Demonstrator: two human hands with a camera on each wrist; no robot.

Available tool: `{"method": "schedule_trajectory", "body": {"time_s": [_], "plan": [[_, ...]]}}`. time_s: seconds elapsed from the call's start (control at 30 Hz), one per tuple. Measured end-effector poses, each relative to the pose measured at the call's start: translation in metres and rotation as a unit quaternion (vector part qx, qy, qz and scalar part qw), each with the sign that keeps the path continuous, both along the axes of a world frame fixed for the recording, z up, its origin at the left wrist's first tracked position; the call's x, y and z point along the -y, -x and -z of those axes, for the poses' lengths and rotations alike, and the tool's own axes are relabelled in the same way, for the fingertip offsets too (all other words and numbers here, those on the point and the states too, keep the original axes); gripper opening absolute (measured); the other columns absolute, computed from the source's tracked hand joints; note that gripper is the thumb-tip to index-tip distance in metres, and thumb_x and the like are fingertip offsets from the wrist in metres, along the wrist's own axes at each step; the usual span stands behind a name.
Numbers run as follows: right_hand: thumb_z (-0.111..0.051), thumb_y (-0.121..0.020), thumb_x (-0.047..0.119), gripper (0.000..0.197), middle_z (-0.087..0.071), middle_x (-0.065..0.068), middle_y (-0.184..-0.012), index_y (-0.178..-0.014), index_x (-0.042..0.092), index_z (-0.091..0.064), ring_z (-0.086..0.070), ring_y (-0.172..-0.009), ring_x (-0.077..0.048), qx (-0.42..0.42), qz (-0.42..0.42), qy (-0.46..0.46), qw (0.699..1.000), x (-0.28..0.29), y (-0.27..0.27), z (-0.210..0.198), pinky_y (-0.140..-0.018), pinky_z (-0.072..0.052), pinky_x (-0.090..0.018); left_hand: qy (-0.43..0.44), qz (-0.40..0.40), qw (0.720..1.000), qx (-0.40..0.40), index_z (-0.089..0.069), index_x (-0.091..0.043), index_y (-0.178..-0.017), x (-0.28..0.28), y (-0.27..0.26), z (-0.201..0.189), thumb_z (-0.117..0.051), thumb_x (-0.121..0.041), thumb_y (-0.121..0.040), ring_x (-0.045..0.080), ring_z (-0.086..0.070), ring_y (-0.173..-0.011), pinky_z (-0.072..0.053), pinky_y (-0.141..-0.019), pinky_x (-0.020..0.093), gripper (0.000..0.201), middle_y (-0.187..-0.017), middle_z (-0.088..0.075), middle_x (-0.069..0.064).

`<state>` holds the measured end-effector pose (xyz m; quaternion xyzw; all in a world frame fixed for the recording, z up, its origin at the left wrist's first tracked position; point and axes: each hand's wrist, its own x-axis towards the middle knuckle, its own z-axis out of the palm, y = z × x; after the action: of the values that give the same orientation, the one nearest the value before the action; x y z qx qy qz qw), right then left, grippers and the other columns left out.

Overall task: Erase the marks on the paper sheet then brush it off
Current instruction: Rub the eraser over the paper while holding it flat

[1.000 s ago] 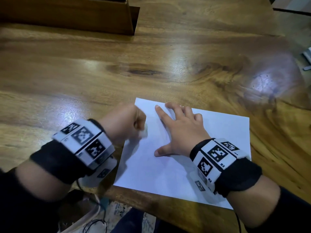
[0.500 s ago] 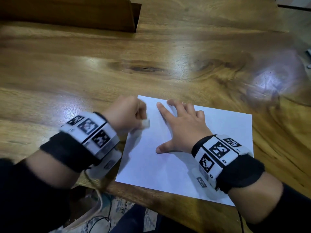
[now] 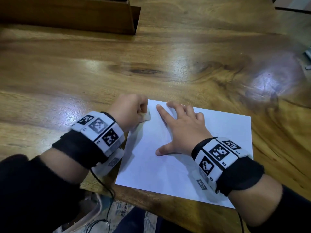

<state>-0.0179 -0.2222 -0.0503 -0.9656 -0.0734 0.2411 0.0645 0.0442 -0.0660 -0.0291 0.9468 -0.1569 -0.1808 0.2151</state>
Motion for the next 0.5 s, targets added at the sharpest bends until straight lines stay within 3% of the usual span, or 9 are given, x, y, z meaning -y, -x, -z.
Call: {"method": "schedule_trajectory", "body": {"time_s": [0.1, 0.17, 0.23, 0.4, 0.5], "plan": [[-0.068, -0.057, 0.074, 0.123, 0.002, 0.009, -0.152, -0.147, 0.04, 0.008, -0.006, -0.133, -0.022, 0.002, 0.0, -0.002, 1.0, 0.0, 0.0, 0.001, -0.103, -0.018, -0.039, 0.008, 0.014, 1.0, -0.003, -0.048, -0.021, -0.057, -0.009, 0.02, 0.004, -0.066, -0.014, -0.073, 0.02, -0.048, -0.059, -0.033, -0.049, 0.025, 0.026, -0.058, -0.054, 0.002], [-0.068, -0.056, 0.075, 0.124, 0.002, 0.009, -0.152, -0.148, 0.039, 0.008, -0.006, -0.133, -0.021, 0.003, -0.001, -0.003, 1.0, 0.0, 0.0, 0.001, -0.103, -0.018, -0.039, -0.014, 0.079, 0.992, -0.093, -0.051, -0.021, -0.053, -0.016, 0.034, 0.001, -0.069, -0.015, -0.069, 0.011, -0.047, -0.054, -0.035, -0.05, 0.019, 0.025, -0.054, -0.054, -0.005], [-0.068, -0.057, 0.075, 0.124, 0.003, 0.009, -0.152, -0.148, 0.039, 0.008, -0.006, -0.133, -0.021, 0.004, -0.002, -0.002, 1.0, 0.0, 0.0, 0.001, -0.103, -0.017, -0.039, -0.02, 0.096, 0.985, -0.145, -0.06, -0.019, -0.058, -0.014, 0.029, -0.004, -0.073, -0.017, -0.065, 0.007, -0.049, -0.054, -0.039, -0.054, 0.021, 0.015, -0.055, -0.057, -0.006], [-0.068, -0.058, 0.074, 0.123, 0.003, 0.009, -0.153, -0.148, 0.039, 0.008, -0.005, -0.135, -0.023, 0.0, -0.002, -0.002, 1.0, 0.0, 0.0, -0.001, -0.104, -0.017, -0.04, 0.035, -0.011, 0.999, 0.0, -0.061, -0.014, -0.065, 0.01, -0.002, -0.002, -0.07, -0.016, -0.071, 0.018, -0.053, -0.063, -0.036, -0.053, 0.022, 0.011, -0.054, -0.051, -0.008], [-0.068, -0.058, 0.074, 0.122, 0.003, 0.009, -0.153, -0.148, 0.039, 0.007, -0.005, -0.135, -0.023, 0.0, 0.0, -0.007, 1.0, 0.0, 0.0, 0.0, -0.104, -0.016, -0.04, 0.0, 0.058, 0.998, -0.036, -0.053, -0.02, -0.053, -0.002, 0.017, 0.001, -0.07, -0.016, -0.07, 0.009, -0.047, -0.053, -0.029, -0.045, 0.01, 0.025, -0.049, -0.05, -0.011]]}}
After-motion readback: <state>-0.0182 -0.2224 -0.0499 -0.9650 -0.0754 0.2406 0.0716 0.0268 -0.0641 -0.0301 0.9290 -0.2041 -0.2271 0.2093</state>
